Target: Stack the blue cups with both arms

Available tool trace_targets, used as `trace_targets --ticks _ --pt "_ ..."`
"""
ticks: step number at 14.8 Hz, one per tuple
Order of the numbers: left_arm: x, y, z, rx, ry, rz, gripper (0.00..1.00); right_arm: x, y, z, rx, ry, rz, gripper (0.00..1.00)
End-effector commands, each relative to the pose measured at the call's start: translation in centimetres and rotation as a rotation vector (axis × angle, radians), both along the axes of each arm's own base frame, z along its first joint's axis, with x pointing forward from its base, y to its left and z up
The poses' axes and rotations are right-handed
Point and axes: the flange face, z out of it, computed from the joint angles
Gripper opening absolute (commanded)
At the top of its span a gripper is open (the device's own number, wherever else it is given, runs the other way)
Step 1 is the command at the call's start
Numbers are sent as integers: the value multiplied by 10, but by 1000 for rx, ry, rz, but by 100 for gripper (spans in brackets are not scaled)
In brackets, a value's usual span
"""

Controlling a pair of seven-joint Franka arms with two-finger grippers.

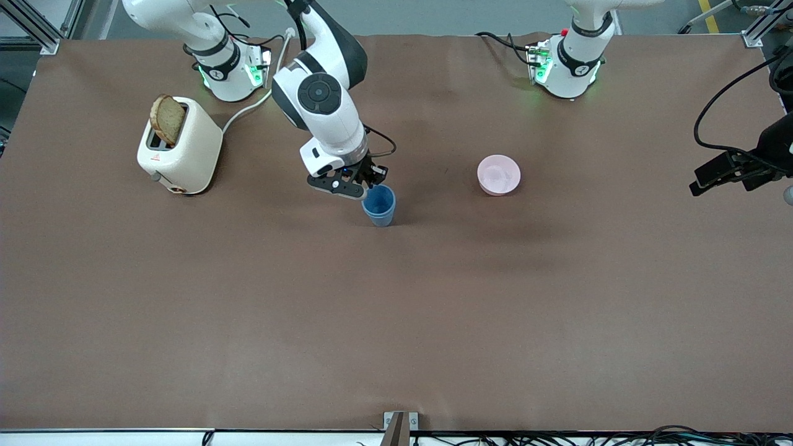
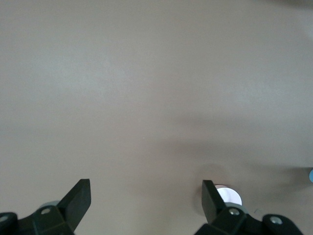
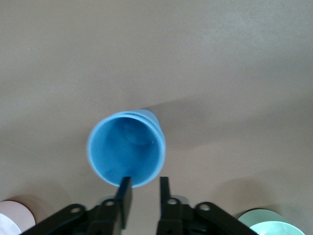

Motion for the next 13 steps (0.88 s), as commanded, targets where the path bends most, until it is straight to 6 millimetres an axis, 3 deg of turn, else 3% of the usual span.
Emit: trace_targets --ticks 1,4,6,8,10,13 --pt "-1 -8 0 3 -4 -34 100 11 -7 19 8 -6 -9 100" --pt "-4 -9 5 3 -8 -38 100 36 -49 90 -12 6 30 100" --pt "-4 -14 5 2 -8 -47 100 59 -110 139 -6 -18 92 100" --pt "-4 -12 5 3 -7 -44 100 69 -174 180 -7 -46 129 100" --pt "-3 -10 3 3 -4 -41 100 80 -241 211 -6 -83 123 100" --pt "-3 -10 3 5 -5 -41 100 88 -318 237 -38 -107 110 100"
